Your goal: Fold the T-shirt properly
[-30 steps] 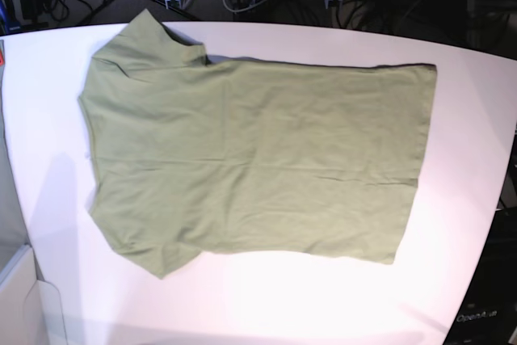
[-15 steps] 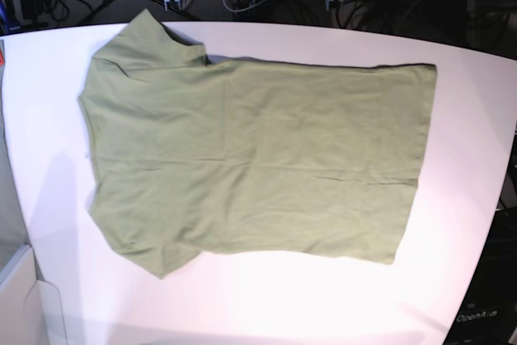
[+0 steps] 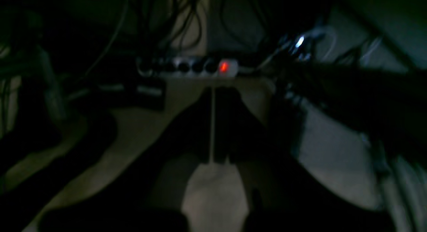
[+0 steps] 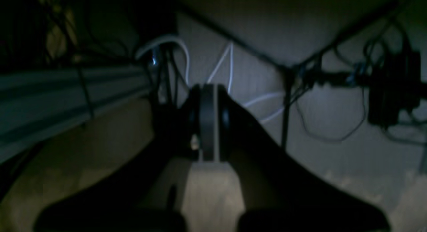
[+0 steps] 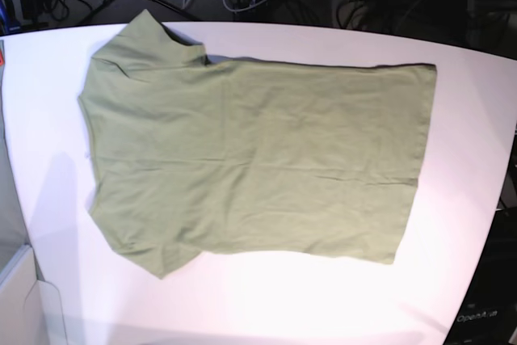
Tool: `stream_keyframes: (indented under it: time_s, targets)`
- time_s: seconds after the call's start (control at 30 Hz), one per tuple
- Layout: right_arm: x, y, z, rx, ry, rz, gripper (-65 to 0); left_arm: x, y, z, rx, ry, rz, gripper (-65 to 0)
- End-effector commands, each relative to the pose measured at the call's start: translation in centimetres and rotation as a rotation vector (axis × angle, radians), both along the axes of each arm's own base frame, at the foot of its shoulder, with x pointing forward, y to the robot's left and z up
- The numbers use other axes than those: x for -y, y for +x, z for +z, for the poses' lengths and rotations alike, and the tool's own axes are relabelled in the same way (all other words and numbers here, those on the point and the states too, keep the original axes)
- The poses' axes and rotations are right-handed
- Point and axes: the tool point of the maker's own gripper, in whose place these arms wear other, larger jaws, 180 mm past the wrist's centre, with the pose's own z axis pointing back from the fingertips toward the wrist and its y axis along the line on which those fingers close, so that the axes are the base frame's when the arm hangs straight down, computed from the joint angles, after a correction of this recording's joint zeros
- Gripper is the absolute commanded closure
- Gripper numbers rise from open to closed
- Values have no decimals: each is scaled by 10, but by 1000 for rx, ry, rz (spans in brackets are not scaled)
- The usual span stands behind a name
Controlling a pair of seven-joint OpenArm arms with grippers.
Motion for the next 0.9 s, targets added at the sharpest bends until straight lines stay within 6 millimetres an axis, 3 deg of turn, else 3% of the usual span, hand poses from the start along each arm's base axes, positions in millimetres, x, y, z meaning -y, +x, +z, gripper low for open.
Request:
stream_keyframes:
  time_s: [0.0, 0.3, 0.57, 0.7, 0.87]
  targets:
    - [6, -10, 5, 18, -12, 6, 0, 2, -10, 3, 13, -24, 26, -10]
    - [27, -22, 29, 152, -54, 19, 0, -14, 1, 24, 192, -200, 316, -10]
    - [26, -35, 82, 423, -69, 48, 0, -33, -30, 61, 400, -166, 401, -10]
    - [25, -41, 85, 421, -69, 52, 0, -44, -44, 85, 517, -114, 425, -11]
    - [24, -43, 85, 416, -66, 50, 0, -42, -62, 97, 548, -93, 446, -11]
